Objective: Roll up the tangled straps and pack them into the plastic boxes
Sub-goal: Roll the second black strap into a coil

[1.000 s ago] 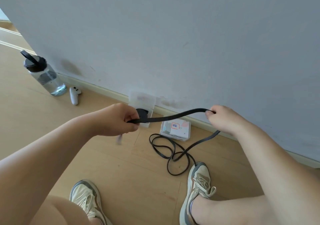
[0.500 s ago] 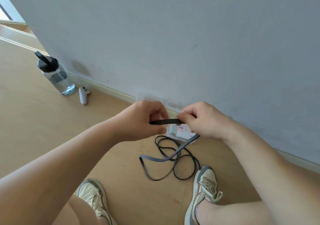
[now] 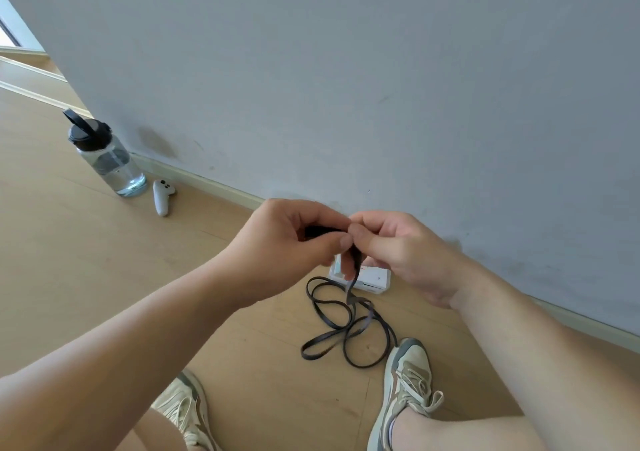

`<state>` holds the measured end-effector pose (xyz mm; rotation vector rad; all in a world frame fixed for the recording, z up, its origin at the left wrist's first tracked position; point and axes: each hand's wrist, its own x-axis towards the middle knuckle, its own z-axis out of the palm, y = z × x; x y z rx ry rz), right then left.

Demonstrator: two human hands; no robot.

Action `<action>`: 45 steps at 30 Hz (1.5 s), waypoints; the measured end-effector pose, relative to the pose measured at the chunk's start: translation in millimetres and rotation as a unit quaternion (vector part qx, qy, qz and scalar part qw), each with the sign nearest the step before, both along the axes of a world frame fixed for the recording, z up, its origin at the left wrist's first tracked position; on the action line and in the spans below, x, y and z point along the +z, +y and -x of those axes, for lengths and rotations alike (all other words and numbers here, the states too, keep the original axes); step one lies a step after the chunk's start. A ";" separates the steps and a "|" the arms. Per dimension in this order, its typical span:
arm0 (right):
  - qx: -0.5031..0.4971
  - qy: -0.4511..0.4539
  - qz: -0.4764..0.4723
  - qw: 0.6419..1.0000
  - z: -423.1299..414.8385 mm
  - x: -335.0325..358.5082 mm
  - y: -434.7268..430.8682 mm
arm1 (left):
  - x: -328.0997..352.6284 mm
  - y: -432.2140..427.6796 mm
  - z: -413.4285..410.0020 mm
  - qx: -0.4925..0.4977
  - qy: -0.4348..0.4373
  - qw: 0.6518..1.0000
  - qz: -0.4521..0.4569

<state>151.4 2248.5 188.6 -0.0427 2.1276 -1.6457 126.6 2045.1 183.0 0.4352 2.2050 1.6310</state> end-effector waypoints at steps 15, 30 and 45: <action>-0.147 0.104 -0.172 0.968 7.4 -22.1 -0.8 | -16.0 -3.5 10.4 0.031 0.075 0.991 0.103; -0.163 0.089 -0.058 0.981 3.0 -15.7 -5.1 | -20.9 -7.4 13.5 0.030 0.110 0.990 0.085; -0.166 0.002 0.079 0.983 1.7 -9.9 -12.9 | -23.9 -2.4 10.5 0.065 0.231 0.969 0.064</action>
